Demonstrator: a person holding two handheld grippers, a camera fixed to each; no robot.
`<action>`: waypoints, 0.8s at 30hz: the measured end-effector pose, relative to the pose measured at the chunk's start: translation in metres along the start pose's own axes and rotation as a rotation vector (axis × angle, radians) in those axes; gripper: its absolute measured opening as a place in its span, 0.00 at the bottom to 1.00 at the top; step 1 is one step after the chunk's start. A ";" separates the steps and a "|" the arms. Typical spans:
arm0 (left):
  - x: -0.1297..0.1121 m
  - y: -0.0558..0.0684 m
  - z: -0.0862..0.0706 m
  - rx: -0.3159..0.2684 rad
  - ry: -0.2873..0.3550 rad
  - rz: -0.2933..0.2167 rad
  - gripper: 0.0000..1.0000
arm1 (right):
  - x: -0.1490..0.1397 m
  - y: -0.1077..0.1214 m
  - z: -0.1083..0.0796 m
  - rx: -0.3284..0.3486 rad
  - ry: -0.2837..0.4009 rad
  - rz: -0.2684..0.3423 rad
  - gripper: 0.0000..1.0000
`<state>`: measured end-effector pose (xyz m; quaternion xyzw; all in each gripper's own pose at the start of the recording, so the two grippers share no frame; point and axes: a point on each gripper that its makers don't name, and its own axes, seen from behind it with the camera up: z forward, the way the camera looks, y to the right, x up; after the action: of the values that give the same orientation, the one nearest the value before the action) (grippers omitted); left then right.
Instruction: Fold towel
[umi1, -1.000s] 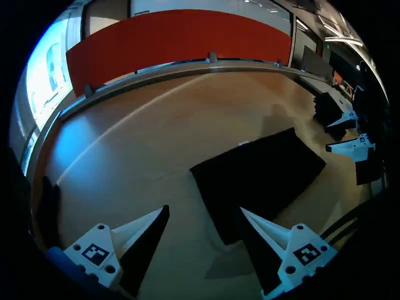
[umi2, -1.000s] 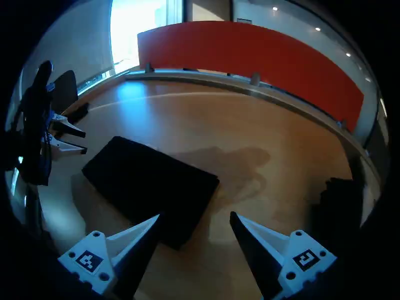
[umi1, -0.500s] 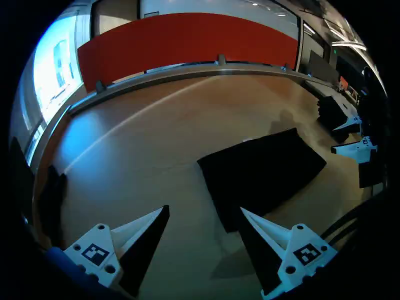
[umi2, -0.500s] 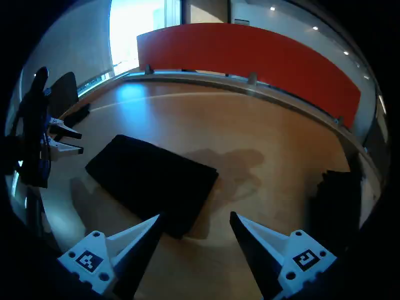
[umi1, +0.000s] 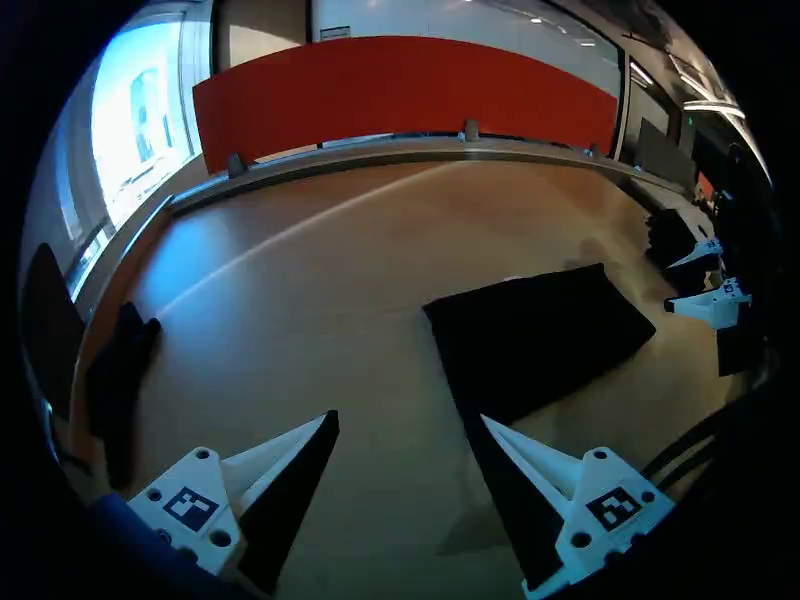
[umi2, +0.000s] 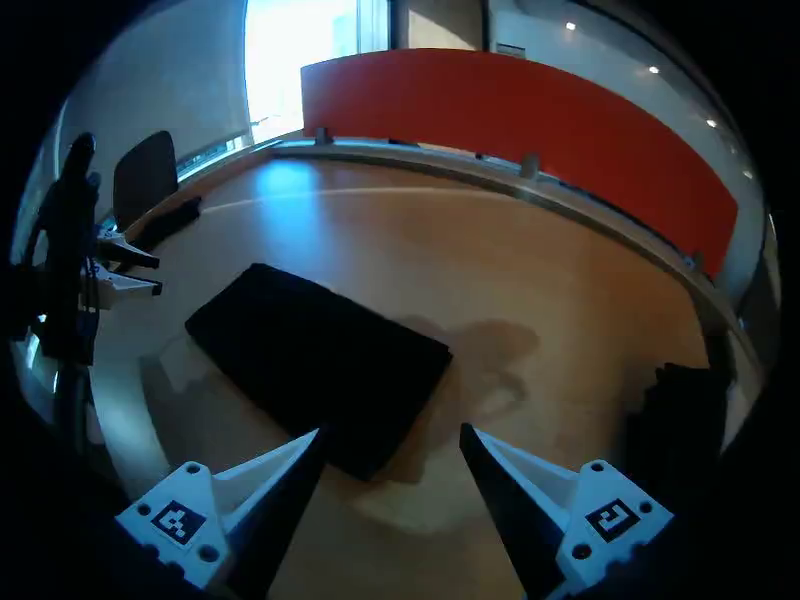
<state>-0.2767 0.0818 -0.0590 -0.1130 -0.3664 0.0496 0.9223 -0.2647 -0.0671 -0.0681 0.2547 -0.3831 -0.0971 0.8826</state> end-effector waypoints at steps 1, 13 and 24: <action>-0.001 -0.001 -0.002 0.004 0.003 -0.002 0.93 | 0.000 0.000 0.000 0.004 -0.001 -0.004 0.99; -0.016 -0.020 -0.029 0.060 0.005 -0.041 0.94 | -0.014 -0.004 0.009 0.043 -0.046 -0.072 0.99; -0.027 -0.033 -0.047 0.098 0.002 -0.065 0.94 | -0.030 -0.010 0.016 0.070 -0.087 -0.117 0.97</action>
<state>-0.2642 0.0365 -0.1020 -0.0560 -0.3660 0.0375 0.9282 -0.2968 -0.0708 -0.0831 0.3029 -0.4090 -0.1461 0.8483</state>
